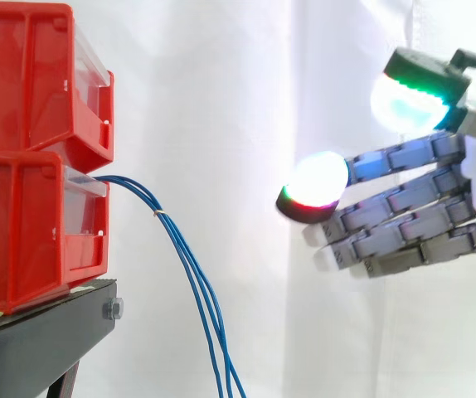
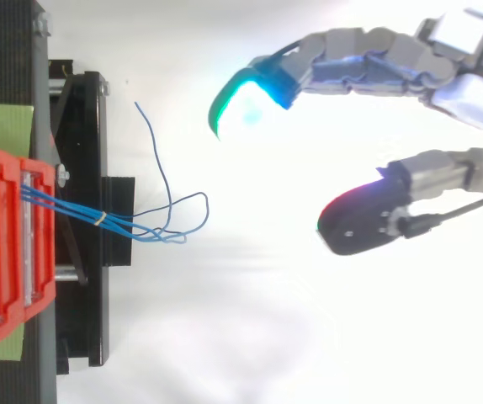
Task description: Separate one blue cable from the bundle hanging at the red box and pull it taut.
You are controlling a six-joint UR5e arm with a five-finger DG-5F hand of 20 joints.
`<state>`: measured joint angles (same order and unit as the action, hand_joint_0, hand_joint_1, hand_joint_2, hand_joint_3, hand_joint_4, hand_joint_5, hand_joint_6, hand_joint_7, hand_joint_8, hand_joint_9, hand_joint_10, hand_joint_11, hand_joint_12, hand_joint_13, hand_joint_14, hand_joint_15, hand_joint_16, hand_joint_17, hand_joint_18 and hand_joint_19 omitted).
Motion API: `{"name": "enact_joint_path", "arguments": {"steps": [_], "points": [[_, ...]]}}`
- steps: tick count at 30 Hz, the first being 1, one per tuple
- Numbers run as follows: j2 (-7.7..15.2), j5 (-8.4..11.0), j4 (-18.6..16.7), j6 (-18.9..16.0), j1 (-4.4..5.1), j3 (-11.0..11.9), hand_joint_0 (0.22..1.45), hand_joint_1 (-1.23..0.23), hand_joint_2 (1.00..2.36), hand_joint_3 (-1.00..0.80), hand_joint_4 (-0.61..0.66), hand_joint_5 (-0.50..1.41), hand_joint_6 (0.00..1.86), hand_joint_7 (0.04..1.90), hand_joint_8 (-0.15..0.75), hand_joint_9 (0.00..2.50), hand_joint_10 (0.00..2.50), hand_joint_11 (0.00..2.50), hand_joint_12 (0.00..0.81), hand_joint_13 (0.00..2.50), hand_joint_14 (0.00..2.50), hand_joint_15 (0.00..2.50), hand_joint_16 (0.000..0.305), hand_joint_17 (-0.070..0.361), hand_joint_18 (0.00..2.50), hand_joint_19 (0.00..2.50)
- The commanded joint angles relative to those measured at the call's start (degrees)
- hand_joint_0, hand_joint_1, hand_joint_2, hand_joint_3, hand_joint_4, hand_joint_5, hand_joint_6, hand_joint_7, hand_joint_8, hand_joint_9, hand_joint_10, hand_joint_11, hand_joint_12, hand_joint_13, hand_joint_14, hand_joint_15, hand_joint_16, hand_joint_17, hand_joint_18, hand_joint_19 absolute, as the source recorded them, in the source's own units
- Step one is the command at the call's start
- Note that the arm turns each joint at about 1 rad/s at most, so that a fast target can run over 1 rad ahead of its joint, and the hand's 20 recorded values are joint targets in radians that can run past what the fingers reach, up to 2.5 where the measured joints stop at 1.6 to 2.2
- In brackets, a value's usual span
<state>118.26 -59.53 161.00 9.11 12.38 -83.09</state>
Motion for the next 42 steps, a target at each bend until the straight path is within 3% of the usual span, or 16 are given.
{"name": "enact_joint_path", "arguments": {"steps": [1, 9, 13, 15, 17, 18, 24, 31, 40, 42], "points": [[2.6, -0.85, 3.2, -2.1, -0.16, 3.6, 0.55, -0.67, 1.0, -0.5, 0.26, -0.22, 0.5, 0.83, 0.29, 0.36, 0.0, 0.07, 0.269, 0.3, 0.0, 0.0, 0.026, 0.059, 0.1, 0.0], [3.6, 1.52, -0.5, 2.5, 0.54, 4.0, 0.55, -0.66, 1.0, -0.5, 0.26, -0.22, 0.5, 0.83, 0.291, 0.37, 0.0, 0.07, 0.268, 0.3, 0.0, 0.0, 0.026, 0.059, 0.1, 0.0], [7.7, 1.26, 0.1, 1.6, 0.19, 8.5, 0.55, -0.66, 1.0, -0.5, 0.26, -0.22, 0.5, 0.83, 0.292, 0.37, 0.0, 0.07, 0.269, 0.3, 0.0, 0.0, 0.026, 0.058, 0.1, 0.0], [9.7, 0.03, 2.0, -0.1, -0.16, 10.8, 0.55, -0.66, 1.0, -0.5, 0.26, -0.22, 0.5, 0.83, 0.291, 0.37, 0.0, 0.08, 0.269, 0.3, 0.0, 0.0, 0.026, 0.058, 0.1, 0.0], [10.2, -0.67, 2.9, -1.4, -0.34, 11.8, 0.55, -0.66, 1.0, -0.5, 0.26, -0.22, 0.5, 0.83, 0.292, 0.37, 0.0, 0.08, 0.268, 0.3, 0.0, 0.0, 0.026, 0.058, 0.1, 0.0], [10.2, -1.38, 3.0, -2.1, -0.43, 12.0, 0.55, -0.66, 1.0, -0.5, 0.26, -0.22, 0.5, 0.83, 0.292, 0.37, 0.0, 0.07, 0.269, 0.3, 0.0, 0.0, 0.026, 0.058, 0.1, 0.0], [11.0, -0.94, -0.2, 2.5, -0.08, 12.1, 0.55, -0.66, 1.0, -0.5, 0.26, -0.22, 0.5, 0.83, 0.294, 0.38, 0.0, 0.06, 0.269, 0.3, 0.0, 0.0, 0.026, 0.058, 0.11, 0.0], [12.8, -0.85, -1.8, 1.8, 0.19, 12.8, 0.55, -0.66, 1.0, -0.5, 0.27, -0.22, 0.5, 0.83, 0.296, 0.38, 0.0, 0.06, 0.268, 0.31, 0.0, 0.0, 0.026, 0.058, 0.11, 0.0], [12.9, -1.03, -2.2, 2.5, 1.15, 12.9, 0.55, -0.66, 1.0, -0.5, 0.27, -0.21, 0.5, 0.83, 0.298, 0.4, 0.0, 0.07, 0.269, 0.32, 0.0, 0.01, 0.026, 0.058, 0.12, 0.0], [14.0, -1.11, -2.2, 2.4, 1.33, 13.0, 0.55, -0.66, 1.0, -0.5, 0.27, -0.21, 0.5, 0.83, 0.299, 0.4, 0.0, 0.07, 0.27, 0.32, 0.0, 0.02, 0.026, 0.058, 0.12, 0.0]]}}
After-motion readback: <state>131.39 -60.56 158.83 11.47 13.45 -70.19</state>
